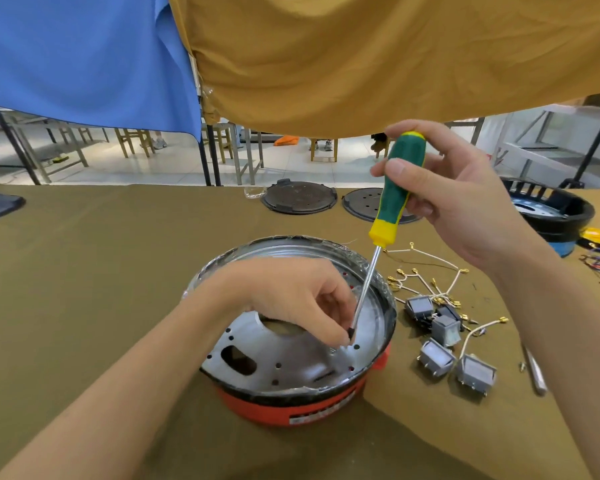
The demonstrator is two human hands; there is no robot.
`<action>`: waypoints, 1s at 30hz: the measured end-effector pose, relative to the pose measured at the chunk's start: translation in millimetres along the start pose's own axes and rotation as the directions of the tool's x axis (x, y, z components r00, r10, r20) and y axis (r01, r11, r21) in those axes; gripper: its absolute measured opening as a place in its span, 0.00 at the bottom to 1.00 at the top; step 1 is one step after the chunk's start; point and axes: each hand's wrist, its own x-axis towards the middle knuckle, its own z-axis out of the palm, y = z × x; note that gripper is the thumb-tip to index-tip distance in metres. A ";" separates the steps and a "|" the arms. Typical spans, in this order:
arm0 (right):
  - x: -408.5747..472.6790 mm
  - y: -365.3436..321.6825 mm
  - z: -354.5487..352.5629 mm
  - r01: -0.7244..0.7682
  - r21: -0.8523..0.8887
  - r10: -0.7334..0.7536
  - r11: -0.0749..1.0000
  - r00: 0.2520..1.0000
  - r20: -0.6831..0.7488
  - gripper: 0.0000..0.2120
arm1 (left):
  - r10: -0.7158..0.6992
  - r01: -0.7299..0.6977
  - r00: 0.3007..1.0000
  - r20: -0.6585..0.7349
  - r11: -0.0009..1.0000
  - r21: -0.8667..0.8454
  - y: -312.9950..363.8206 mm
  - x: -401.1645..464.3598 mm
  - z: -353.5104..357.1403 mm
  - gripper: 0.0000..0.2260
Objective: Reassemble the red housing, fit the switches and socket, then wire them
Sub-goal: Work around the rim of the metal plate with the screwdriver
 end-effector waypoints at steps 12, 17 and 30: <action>-6.0 -6.0 14.7 0.013 -0.091 0.002 0.996 0.987 0.162 0.17 | -0.051 0.067 0.996 -0.067 0.966 0.251 8.9 8.1 15.7 0.06; -6.4 -5.6 16.3 0.019 -0.106 0.000 0.994 0.985 0.175 0.16 | -0.042 0.053 0.998 -0.052 0.970 0.239 7.5 9.6 15.3 0.05; -11.8 -24.2 21.4 0.067 0.000 -0.063 0.998 0.933 0.355 0.19 | 0.009 0.008 0.998 -0.063 0.967 0.256 10.6 8.1 21.6 0.02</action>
